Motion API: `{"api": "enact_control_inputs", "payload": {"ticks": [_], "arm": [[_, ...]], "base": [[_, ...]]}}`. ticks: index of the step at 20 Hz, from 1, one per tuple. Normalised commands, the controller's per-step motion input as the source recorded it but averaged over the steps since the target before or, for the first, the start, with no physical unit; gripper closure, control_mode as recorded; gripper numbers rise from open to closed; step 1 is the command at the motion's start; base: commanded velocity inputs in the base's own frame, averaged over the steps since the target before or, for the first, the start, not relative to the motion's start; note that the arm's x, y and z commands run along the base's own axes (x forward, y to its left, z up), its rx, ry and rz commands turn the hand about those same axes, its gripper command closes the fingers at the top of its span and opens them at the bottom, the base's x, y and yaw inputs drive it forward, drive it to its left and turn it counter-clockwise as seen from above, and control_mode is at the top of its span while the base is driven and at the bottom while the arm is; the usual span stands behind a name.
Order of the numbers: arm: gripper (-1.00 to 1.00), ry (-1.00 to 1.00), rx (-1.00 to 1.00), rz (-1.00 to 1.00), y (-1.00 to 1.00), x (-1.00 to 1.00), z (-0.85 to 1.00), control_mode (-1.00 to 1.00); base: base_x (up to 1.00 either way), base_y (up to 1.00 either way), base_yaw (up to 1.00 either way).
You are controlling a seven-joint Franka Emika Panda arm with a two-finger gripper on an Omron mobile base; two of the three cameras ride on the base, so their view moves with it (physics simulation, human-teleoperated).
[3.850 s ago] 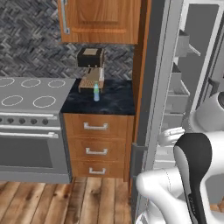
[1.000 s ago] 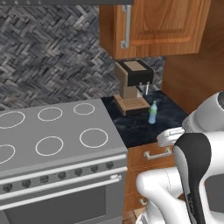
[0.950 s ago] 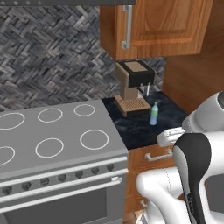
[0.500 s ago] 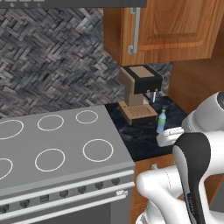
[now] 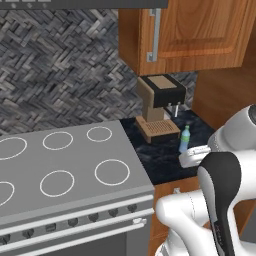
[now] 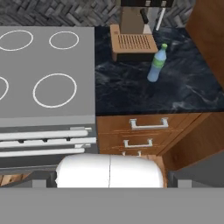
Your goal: Take the bottled waters from the counter and place them in the freezer to freeze. Close the freezer door after placing the bottles.
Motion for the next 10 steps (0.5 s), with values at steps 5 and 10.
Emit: {"api": "enact_control_inputs", "payload": {"ticks": [5, 10], "arm": [[-1.0, 0.0, 0.01, 0.01, -0.04, 0.06, -0.01, -1.0], [-1.0, -0.19, 0.03, 0.11, -0.38, 0.28, -0.01, -1.0]], "base": [[0.0, 0.0, 0.0], [0.0, 0.0, 0.0]]}}
